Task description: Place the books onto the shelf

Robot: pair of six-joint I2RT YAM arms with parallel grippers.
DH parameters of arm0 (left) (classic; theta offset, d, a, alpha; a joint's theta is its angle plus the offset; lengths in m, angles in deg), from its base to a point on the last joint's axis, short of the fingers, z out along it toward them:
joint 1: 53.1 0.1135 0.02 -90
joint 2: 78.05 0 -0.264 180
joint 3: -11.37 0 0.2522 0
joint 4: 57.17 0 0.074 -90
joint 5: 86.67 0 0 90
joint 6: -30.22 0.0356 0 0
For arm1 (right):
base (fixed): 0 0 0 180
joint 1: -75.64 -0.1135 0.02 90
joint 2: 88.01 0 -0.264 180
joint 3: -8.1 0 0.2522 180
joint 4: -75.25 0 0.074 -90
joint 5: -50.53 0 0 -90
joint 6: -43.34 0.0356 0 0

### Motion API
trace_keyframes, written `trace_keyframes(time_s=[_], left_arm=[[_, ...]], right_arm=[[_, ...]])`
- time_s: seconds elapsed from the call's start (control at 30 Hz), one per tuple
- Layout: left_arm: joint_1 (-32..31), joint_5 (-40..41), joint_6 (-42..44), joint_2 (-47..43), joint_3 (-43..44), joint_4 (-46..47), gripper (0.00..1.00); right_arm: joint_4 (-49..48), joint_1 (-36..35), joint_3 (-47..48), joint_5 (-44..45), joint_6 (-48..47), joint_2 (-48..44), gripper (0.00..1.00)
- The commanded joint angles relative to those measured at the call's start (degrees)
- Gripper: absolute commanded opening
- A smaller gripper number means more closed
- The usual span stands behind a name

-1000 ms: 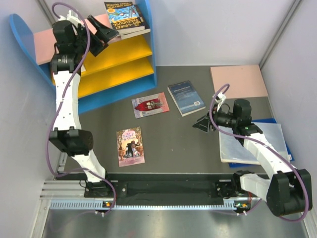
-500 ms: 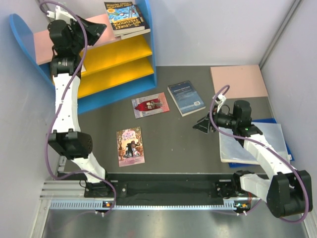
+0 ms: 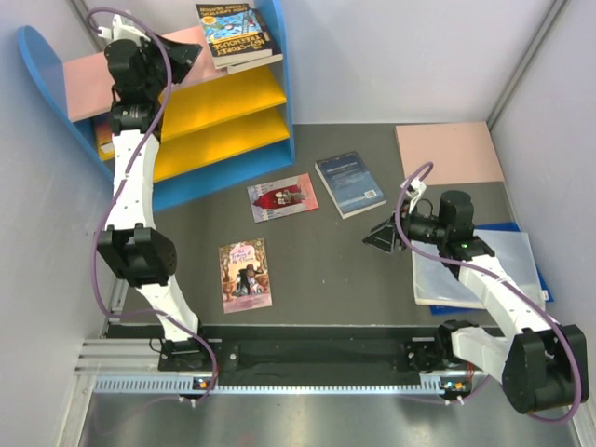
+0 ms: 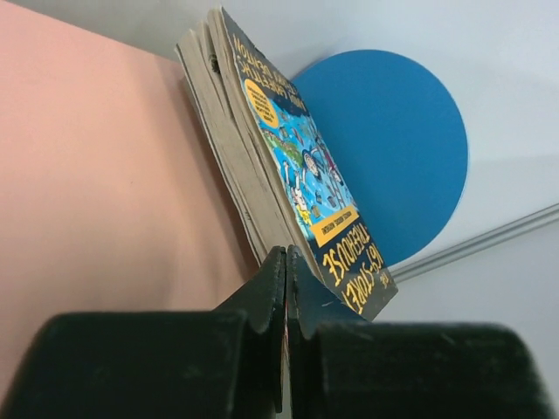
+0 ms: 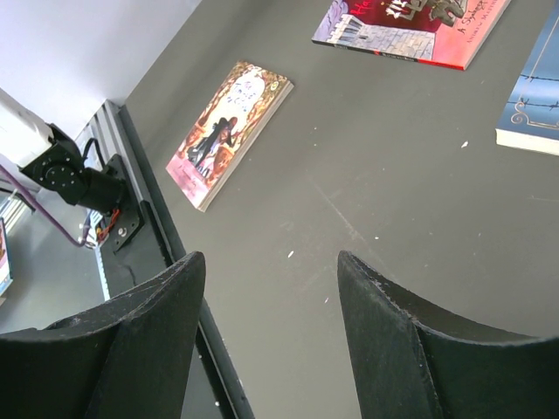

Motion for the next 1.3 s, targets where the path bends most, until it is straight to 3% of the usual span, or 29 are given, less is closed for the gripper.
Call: trace_keyframes(time_s=[0.0,0.57,0.97,1.07,1.17,1.27], left_arm=[[0.3,0.8,-0.7,0.1,1.7,5.8,0.00],[-3.9,-1.5,-3.0,7.6,7.7,8.0,0.00],[-4.1,3.9,-2.5,7.0,7.7,5.9,0.00],[-4.1,6.6,-0.3,4.2,6.4,3.0,0.00],[-4.0,12.7,2.3,-2.2,-2.9,4.3,0.00],[-3.4,13.9,5.3,-6.6,-5.6,1.6,0.00]], right_arm=[[-2.3,-0.4,-0.2,-0.8,-0.2,-1.4,0.62],[-1.5,-0.4,-0.4,-0.5,-0.3,-2.1,0.62],[-2.5,-0.5,-1.2,-0.7,0.2,-2.2,0.62],[-2.2,-0.5,-0.9,0.2,0.3,-2.7,0.62],[-1.3,-0.5,-0.5,1.9,0.0,-3.6,0.62],[-0.8,-0.5,0.5,3.6,0.4,-3.8,0.61]])
